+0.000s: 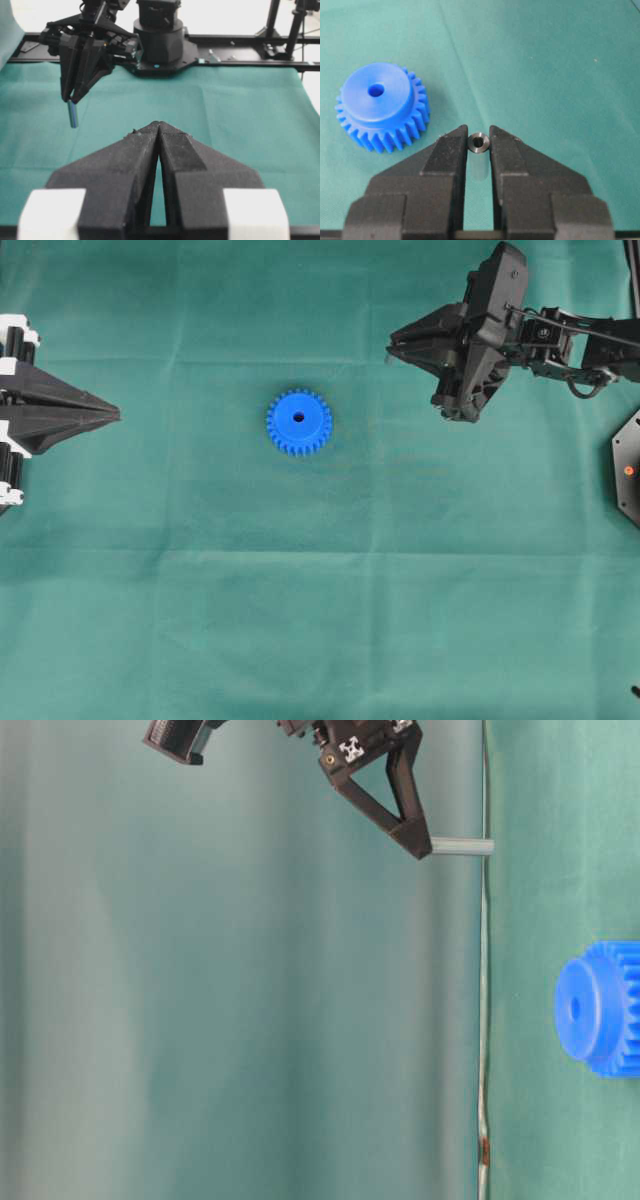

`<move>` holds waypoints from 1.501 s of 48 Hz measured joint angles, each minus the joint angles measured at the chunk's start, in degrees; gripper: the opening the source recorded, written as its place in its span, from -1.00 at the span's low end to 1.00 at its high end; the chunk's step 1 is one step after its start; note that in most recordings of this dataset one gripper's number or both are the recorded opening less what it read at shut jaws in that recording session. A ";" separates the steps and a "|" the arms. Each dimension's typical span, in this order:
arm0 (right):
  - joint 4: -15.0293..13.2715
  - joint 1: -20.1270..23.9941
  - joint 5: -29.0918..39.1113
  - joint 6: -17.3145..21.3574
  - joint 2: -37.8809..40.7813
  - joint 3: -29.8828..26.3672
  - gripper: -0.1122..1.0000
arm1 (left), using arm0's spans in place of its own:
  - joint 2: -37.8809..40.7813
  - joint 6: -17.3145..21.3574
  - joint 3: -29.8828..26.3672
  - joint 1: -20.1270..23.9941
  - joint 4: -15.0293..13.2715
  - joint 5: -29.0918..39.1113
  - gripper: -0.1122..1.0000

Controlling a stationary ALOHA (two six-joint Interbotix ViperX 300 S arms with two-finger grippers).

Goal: Insert the shaft placed at a random location into the center hole of the medium gear at another random location.
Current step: 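Carry the shaft left over the blue gear's center hole, then adjust the right gripper to align the shaft above the hole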

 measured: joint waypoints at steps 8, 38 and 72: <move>0.09 2.29 0.00 0.09 1.85 -1.93 -0.56 | 0.00 0.00 0.00 0.00 0.00 0.00 -0.79; 0.09 9.84 -0.09 0.00 13.36 -14.41 -0.56 | 0.00 0.00 0.00 0.00 0.00 -0.09 -0.79; 0.70 11.07 -2.90 0.00 18.98 -16.35 -0.56 | 0.00 0.00 0.00 0.00 0.09 0.00 -0.79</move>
